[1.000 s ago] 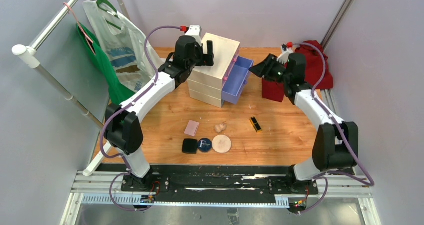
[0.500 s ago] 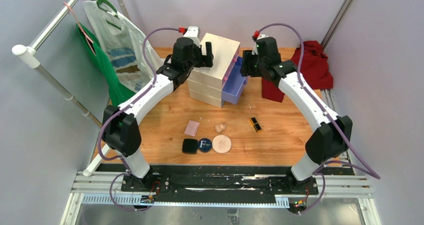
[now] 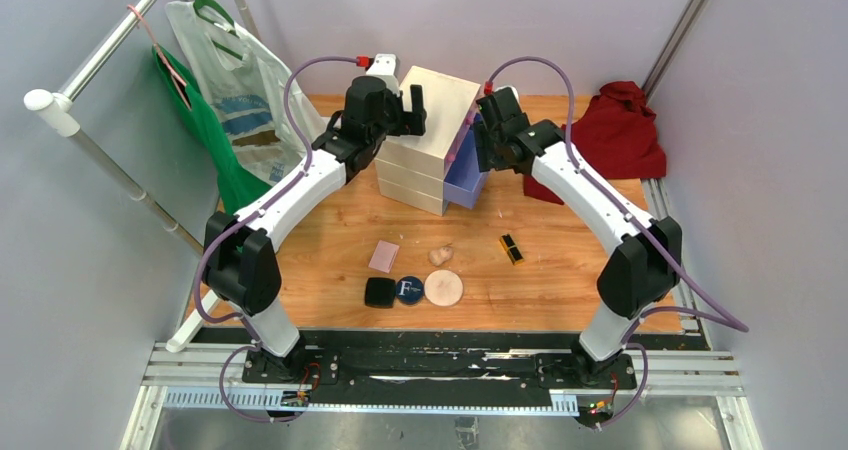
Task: Organize the makeup
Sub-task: Open the drawer in the storage box.
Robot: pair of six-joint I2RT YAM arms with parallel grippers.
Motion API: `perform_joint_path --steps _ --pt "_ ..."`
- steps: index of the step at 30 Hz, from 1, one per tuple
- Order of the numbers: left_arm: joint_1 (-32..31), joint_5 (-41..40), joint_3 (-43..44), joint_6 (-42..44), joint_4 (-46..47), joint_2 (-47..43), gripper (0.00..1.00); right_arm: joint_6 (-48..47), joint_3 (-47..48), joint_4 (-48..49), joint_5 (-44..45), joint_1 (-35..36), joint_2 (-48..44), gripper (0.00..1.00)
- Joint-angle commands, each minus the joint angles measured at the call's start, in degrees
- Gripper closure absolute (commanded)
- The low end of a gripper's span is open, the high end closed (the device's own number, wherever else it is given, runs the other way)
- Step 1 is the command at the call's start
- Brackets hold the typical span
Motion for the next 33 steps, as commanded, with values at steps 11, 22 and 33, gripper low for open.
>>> perform_joint_path --steps 11,22,33 --pt "0.6 0.6 -3.9 -1.0 -10.5 2.7 0.02 2.6 2.0 0.5 2.8 1.1 5.7 0.39" --pt "0.7 0.5 -3.5 -0.7 -10.5 3.1 0.02 1.6 3.4 1.0 4.6 1.9 2.1 0.39" --pt "0.7 0.6 -2.8 -1.0 -10.7 3.7 0.02 1.6 4.3 1.5 4.5 2.3 5.1 0.39"
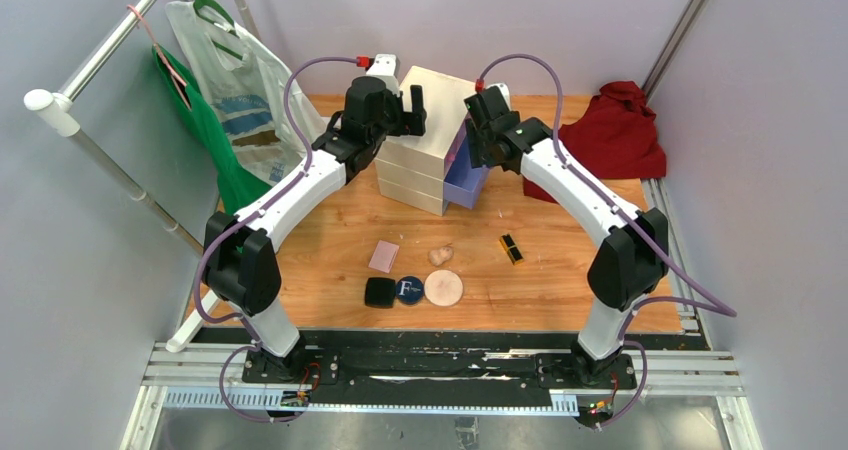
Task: Organize the makeup
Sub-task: Open the drawer in the storage box.
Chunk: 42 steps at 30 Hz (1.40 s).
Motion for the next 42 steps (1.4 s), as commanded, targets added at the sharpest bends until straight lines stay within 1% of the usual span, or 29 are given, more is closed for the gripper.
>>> perform_joint_path --steps 1,11,17,22,33,42 --pt "0.7 0.4 -2.4 -1.3 -11.1 3.7 0.02 0.5 1.5 0.5 0.3 0.7 2.0 0.39" --pt "0.7 0.4 -2.8 -1.3 -10.9 3.7 0.02 1.7 1.8 0.5 1.8 0.7 6.5 0.39" --pt "0.7 0.2 -2.4 -1.1 -11.3 3.9 0.02 1.6 4.4 -4.8 10.9 0.7 7.8 0.37" --pt "0.9 0.3 -2.4 -1.2 -11.4 4.0 0.02 1.6 4.9 -7.7 14.6 0.5 7.8 0.35" --pt "1.3 0.2 -2.8 -1.2 -11.4 4.1 0.02 1.8 4.9 -10.8 15.6 -0.5 8.4 0.33" --pt "1.3 0.9 -2.6 -1.8 -11.4 4.2 0.02 2.2 8.1 -11.4 13.3 -0.6 11.9 0.34"
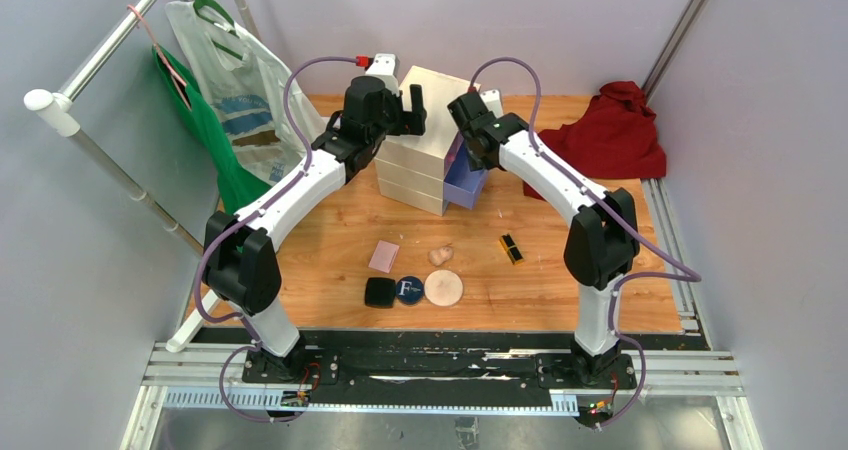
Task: Organize the makeup
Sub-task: Open the drawer in the storage box.
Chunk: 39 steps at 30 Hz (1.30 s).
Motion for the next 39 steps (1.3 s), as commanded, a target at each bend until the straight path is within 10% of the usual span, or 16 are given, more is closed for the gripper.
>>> perform_joint_path --steps 1,39 --pt "1.0 0.4 -2.6 -1.4 -11.6 4.0 0.02 -0.6 2.7 -5.8 3.7 -0.7 2.8 0.33" --pt "1.1 0.2 -2.0 -0.9 -12.2 4.3 0.02 -2.2 11.5 -16.8 13.0 -0.8 10.3 0.33"
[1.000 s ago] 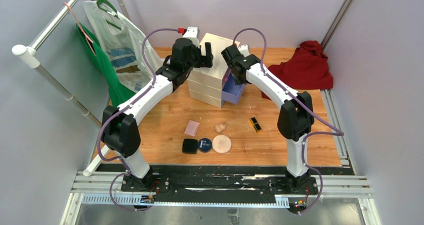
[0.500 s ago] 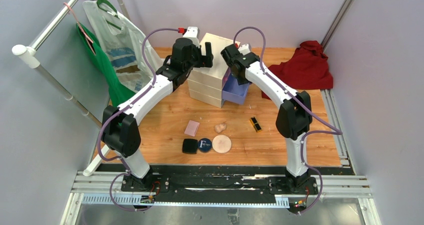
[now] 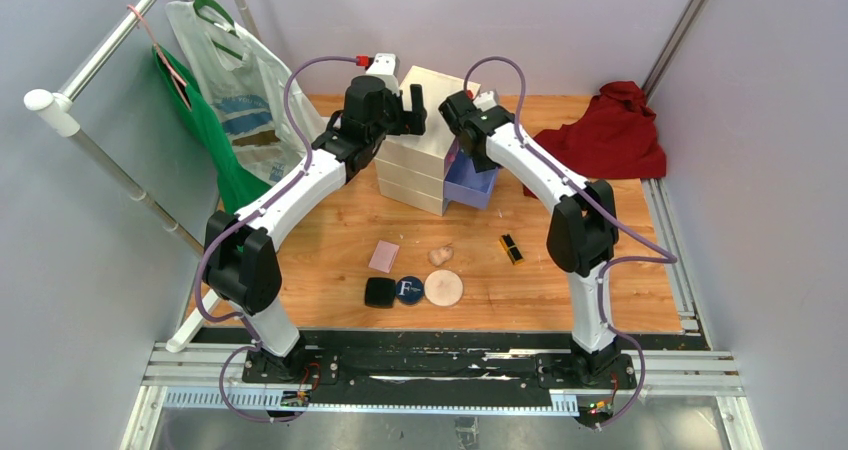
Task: Organize the makeup
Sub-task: Open the drawer in the storage box.
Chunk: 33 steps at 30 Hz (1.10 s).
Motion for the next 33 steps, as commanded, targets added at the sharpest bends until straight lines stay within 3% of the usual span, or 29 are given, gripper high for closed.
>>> perform_joint_path --steps 1,16,33 --pt "1.1 0.1 -2.3 -1.0 -12.2 4.1 0.02 -2.0 1.8 -6.1 5.2 -0.9 2.0 0.33" --pt "1.3 0.1 -2.5 -1.1 -12.1 4.1 0.02 1.9 -2.4 -11.5 9.3 -1.0 -0.9 0.32" --pt "1.3 0.2 -1.7 -1.0 -12.8 3.9 0.02 -5.6 2.1 -2.2 5.2 -1.0 -5.1 0.33"
